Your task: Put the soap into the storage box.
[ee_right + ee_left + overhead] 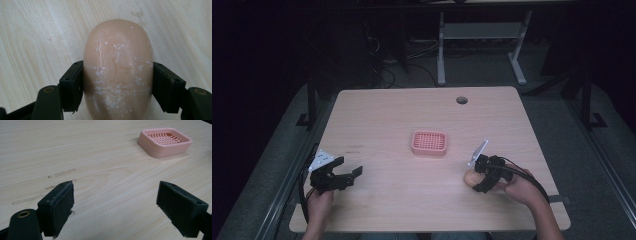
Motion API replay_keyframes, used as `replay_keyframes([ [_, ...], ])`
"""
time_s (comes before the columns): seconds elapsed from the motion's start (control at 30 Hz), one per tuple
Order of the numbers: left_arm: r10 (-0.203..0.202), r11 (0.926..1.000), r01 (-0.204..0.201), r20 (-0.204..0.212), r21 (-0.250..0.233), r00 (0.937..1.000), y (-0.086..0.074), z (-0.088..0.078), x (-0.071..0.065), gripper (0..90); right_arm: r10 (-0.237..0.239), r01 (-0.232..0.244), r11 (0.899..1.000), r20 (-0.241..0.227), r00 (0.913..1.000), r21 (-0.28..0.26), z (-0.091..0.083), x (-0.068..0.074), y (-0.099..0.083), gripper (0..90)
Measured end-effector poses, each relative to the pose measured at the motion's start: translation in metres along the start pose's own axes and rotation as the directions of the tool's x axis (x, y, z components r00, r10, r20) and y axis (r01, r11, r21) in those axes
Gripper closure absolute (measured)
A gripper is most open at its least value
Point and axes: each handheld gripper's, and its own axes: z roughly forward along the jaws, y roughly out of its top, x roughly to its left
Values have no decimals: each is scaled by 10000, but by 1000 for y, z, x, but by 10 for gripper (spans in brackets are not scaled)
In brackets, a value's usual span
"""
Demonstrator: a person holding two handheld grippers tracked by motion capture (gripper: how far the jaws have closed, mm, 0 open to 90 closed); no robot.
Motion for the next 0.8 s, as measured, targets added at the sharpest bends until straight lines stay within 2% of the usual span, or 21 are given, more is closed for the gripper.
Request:
replay_keyframes([
  [0.17, 90, 10000, -90, 11, 24, 10000, 0, 0, 0, 143, -83, 83, 10000, -4, 10000, 41, -2, 0, 4, 319],
  [0.53, -19, 10000, 19, 12, -32, 10000, 0, 0, 0, 143, -285, 284, 9994, -67, 9996, -207, -12, -5, 22, 319],
  [0.57, -27, 10000, 27, 17, -34, 10000, 0, 0, 0, 142, -432, 432, 9989, -41, 9991, -183, -13, -5, 26, 319],
  [0.8, 30, 10000, -30, 51, -3, 10000, 0, 1, -1, 142, -592, 591, 9982, -106, 9982, -97, -13, -6, 38, 319],
])
